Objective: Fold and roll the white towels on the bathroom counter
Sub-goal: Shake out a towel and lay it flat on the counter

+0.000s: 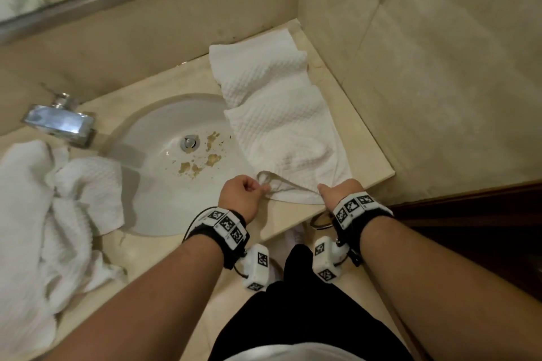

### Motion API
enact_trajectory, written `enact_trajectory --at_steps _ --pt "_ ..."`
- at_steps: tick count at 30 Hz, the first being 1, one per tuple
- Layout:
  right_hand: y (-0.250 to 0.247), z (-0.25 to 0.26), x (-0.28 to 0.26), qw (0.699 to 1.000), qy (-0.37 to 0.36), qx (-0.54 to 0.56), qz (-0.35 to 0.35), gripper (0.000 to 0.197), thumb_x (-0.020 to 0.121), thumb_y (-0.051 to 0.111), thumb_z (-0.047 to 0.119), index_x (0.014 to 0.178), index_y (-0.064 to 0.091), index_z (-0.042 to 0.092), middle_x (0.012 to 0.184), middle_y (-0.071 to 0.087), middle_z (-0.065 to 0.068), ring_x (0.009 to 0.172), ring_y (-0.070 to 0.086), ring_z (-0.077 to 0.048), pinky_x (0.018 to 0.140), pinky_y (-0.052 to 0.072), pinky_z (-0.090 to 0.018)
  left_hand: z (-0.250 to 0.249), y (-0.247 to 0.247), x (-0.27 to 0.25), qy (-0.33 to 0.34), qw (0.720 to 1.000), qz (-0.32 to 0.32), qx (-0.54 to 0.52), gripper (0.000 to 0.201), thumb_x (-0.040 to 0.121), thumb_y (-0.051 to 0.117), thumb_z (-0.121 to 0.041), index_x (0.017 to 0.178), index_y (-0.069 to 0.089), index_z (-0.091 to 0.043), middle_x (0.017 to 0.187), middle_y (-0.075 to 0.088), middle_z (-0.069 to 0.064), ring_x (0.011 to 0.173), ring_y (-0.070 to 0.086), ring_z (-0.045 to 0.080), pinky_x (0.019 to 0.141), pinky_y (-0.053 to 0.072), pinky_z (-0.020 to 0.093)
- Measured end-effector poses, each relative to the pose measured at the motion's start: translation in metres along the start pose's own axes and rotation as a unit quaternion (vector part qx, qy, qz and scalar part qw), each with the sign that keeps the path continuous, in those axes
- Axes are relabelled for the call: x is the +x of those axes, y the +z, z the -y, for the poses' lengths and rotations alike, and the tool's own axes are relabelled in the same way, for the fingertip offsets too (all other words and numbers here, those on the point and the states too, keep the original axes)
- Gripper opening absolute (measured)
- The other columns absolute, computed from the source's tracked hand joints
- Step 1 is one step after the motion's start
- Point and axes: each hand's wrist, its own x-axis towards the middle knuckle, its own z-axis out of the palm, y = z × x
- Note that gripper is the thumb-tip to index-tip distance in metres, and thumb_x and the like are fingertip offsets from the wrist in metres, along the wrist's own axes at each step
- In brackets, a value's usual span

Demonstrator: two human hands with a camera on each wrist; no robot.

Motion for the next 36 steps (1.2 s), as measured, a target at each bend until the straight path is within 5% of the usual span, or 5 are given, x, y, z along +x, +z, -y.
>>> enact_trajectory --at_steps 7,13,20,25,36 --pt "0.007 0.001 -0.002 0.999 -0.043 -0.014 -0.006 0.045 0.093 0.063 0.043 0.106 0.063 0.0 0.106 0.068 -0.018 0.1 0.066 -0.034 0.077 0.046 -0.03 0.001 -0.002 0.01 0.024 0.998 -0.024 0.047 0.026 0.089 0.075 -0.037 0.095 0.058 -0.019 0.088 0.063 -0.005 0.078 0.059 0.012 0.068 0.047 0.03" --pt "0.012 0.003 0.008 0.998 -0.052 -0.021 0.014 0.031 0.093 0.054 0.03 0.073 0.052 0.005 0.071 0.058 -0.008 0.06 0.054 -0.024 0.052 0.033 -0.027 0.002 0.005 0.018 0.007 0.998 -0.001 0.058 0.025 0.087 0.077 -0.035 0.084 0.063 -0.015 0.081 0.067 0.003 0.073 0.061 0.02 0.063 0.047 0.031" --pt "0.006 -0.003 0.01 0.999 -0.019 0.03 -0.005 0.045 0.094 0.046 0.032 0.121 0.054 -0.003 0.117 0.062 -0.023 0.093 0.06 -0.034 0.081 0.044 -0.032 -0.005 -0.017 -0.002 0.036 0.998 0.019 0.041 0.028 0.089 0.076 -0.031 0.072 0.06 -0.017 0.066 0.061 -0.002 0.061 0.053 0.014 0.056 0.044 0.025" --pt "-0.002 -0.013 0.01 0.998 0.033 -0.029 -0.033 0.053 0.089 0.042 0.047 0.127 0.047 0.01 0.13 0.045 -0.018 0.105 0.055 -0.04 0.093 0.05 -0.048 -0.01 -0.027 -0.028 0.051 0.995 0.045 0.068 0.018 0.083 0.072 -0.021 0.072 0.058 -0.019 0.066 0.06 -0.005 0.059 0.054 0.011 0.057 0.049 0.027" --pt "-0.012 -0.034 0.02 0.998 0.047 0.008 -0.044 0.038 0.091 0.057 0.036 0.116 0.051 0.008 0.127 0.046 -0.02 0.088 0.052 -0.035 0.083 0.049 -0.039 0.006 0.015 -0.084 0.142 0.95 0.136 0.244 0.019 0.077 0.062 -0.038 0.076 0.052 -0.023 0.08 0.06 -0.006 0.075 0.059 0.017 0.065 0.043 0.032"
